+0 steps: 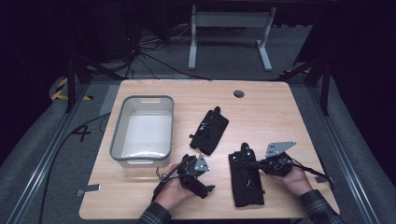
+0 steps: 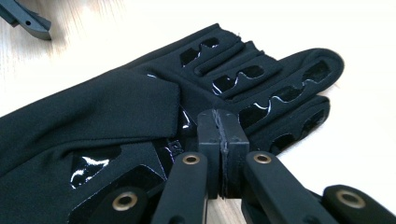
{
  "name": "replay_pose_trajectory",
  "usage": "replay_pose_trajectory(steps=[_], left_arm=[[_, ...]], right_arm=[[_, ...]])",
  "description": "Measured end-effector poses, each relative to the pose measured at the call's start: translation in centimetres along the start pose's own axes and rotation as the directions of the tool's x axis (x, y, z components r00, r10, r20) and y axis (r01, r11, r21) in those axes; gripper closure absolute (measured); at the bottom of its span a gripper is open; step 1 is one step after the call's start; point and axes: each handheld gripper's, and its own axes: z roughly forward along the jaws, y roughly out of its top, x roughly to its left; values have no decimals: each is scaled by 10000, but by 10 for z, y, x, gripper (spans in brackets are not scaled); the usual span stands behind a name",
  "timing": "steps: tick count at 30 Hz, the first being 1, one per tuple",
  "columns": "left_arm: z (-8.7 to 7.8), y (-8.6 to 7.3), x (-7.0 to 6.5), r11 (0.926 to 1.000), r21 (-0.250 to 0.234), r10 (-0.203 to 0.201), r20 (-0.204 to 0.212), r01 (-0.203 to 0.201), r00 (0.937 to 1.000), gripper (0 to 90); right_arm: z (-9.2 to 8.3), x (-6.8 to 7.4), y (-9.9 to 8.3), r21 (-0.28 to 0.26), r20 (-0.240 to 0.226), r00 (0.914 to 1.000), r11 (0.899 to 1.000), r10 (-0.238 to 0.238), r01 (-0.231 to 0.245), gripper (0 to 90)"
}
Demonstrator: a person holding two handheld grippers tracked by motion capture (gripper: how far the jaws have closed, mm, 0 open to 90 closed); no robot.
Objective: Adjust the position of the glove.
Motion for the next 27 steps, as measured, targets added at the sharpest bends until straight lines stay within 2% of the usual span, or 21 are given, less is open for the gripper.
replay_pose_trajectory(steps=[10,18,27], left_arm=[[-7,10,4,9960,-240,-857,-6,857,9963,50],[-9,24,10,9945,-450,-965,-362,948,9947,70],[-14,53,31,9863,-871,-1465,-735,1400,9865,149]], right_arm=[[-7,5,-1,-107,-101,9999,9999,-86,85,893],[-8,6,-1,-137,-83,9999,9998,-138,137,892],[-8,5,-1,-134,-113,9998,9998,-134,132,891]])
